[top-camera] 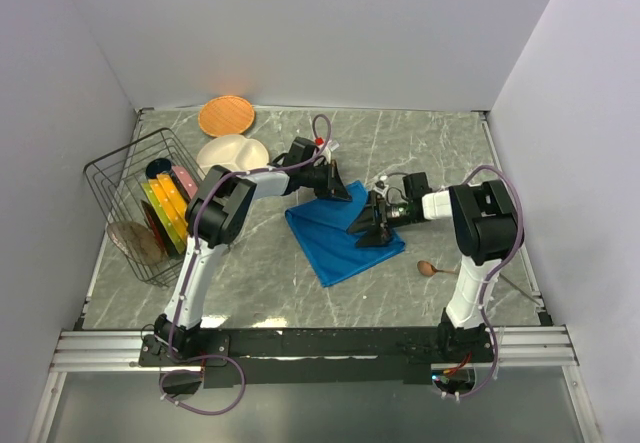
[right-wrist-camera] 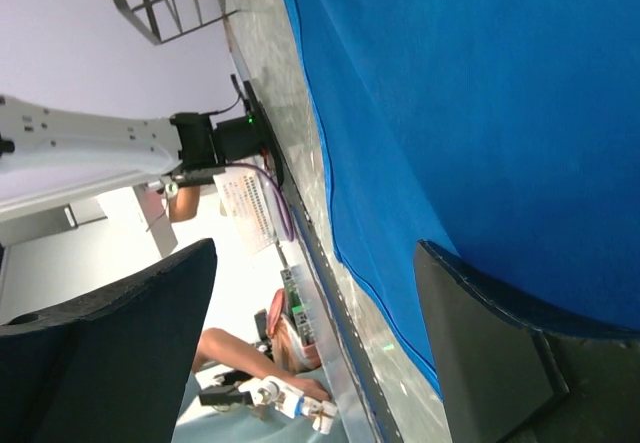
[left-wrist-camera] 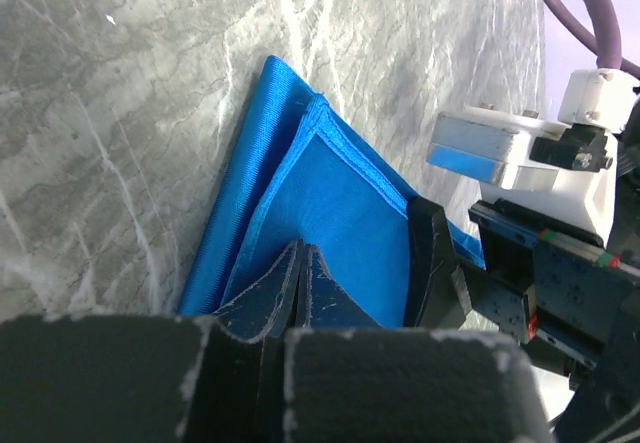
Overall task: Fold the napkin into a case and place the utensils inside
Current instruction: Smooth out the top corner of the square-folded napkin at the center of the board, then pick up the upper triangle-folded napkin from the center of the board.
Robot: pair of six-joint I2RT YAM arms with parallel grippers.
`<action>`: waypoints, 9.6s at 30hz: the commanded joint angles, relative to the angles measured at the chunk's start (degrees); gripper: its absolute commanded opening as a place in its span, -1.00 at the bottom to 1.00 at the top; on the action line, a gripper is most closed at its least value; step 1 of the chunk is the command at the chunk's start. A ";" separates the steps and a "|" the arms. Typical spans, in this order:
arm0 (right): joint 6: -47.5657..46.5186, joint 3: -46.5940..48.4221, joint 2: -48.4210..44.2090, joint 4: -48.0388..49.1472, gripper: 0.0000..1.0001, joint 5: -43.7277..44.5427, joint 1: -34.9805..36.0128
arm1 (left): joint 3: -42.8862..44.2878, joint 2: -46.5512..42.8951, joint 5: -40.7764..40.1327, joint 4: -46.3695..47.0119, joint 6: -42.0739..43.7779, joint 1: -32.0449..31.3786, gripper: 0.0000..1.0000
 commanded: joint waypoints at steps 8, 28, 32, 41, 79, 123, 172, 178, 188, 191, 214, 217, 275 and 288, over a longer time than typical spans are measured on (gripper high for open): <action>-11.48 -3.11 -3.49 -12.15 0.77 2.74 -4.27 | -2.88 3.06 -5.22 -7.28 4.46 1.43 -0.98; -9.39 4.62 -10.52 -17.08 0.38 2.38 -7.79 | -1.13 2.44 -3.99 -7.89 5.86 1.52 -0.99; -5.43 7.78 -9.74 -14.37 -0.02 5.11 -7.35 | -0.60 2.71 -3.82 -8.16 6.04 1.52 -0.98; -6.30 9.90 -2.27 -16.91 -0.23 15.91 -4.62 | -0.60 2.71 -3.21 -7.63 5.69 1.61 -0.98; -4.81 13.85 6.26 -22.88 -0.96 32.18 -3.66 | -22.13 -2.39 20.09 36.21 -28.58 -4.20 0.32; -6.13 17.46 7.76 -27.10 -0.97 37.38 -0.05 | -30.49 -14.17 28.97 39.22 -20.33 10.58 0.39; -3.48 8.40 4.77 -6.79 0.96 0.90 3.03 | -16.07 -5.20 9.37 -4.91 8.33 4.33 -0.99; -13.50 8.67 5.30 -16.81 0.97 2.04 -0.84 | -15.80 -4.68 9.71 -4.91 8.41 4.86 -0.98; -26.77 9.19 6.35 -29.90 0.97 4.15 -7.61 | -16.07 -4.32 9.98 -6.14 7.80 5.83 -0.98; -26.78 9.81 6.09 -30.44 0.96 3.45 -7.61 | -15.98 -4.41 10.94 -5.52 7.36 5.83 -0.98; -20.02 27.82 -4.11 -37.38 0.14 30.24 -4.98 | -5.79 -24.45 -1.70 -36.53 45.92 5.39 0.07; -19.58 28.09 -3.14 -37.13 0.12 33.32 -4.45 | -8.67 -25.15 -3.98 -36.73 48.76 5.47 0.07; -25.64 38.98 9.42 -41.96 0.53 31.57 -4.54 | 11.55 -1.07 7.70 -34.10 52.53 -2.08 -0.98; -30.20 41.54 15.66 -42.92 0.68 21.03 -2.78 | 2.13 -9.07 9.01 -21.96 52.01 -2.17 -0.99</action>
